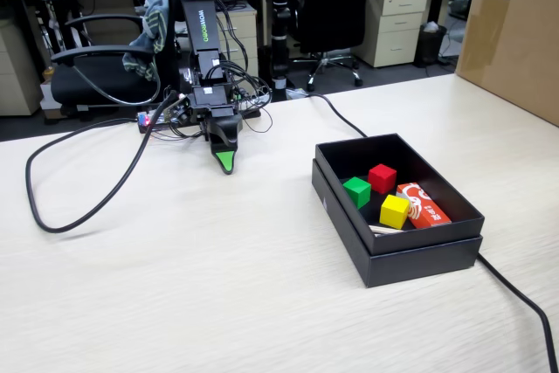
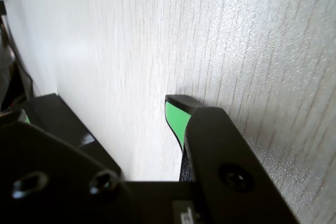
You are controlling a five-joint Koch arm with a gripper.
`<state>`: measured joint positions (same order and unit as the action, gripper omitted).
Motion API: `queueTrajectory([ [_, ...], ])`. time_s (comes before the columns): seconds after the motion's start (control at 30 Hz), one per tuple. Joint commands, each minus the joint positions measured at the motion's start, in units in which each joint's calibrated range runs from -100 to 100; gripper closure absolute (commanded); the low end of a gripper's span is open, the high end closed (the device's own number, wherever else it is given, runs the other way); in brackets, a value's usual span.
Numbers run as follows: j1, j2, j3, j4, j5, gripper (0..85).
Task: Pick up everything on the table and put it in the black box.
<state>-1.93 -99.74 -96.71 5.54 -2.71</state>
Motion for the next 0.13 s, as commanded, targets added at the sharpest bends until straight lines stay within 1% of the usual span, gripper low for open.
queueTrajectory([
  [0.0, 0.0, 0.09, -1.02, -2.47, -0.05, 35.4],
  [0.1, 0.05, 0.09, -1.11, -2.47, -0.05, 35.4],
])
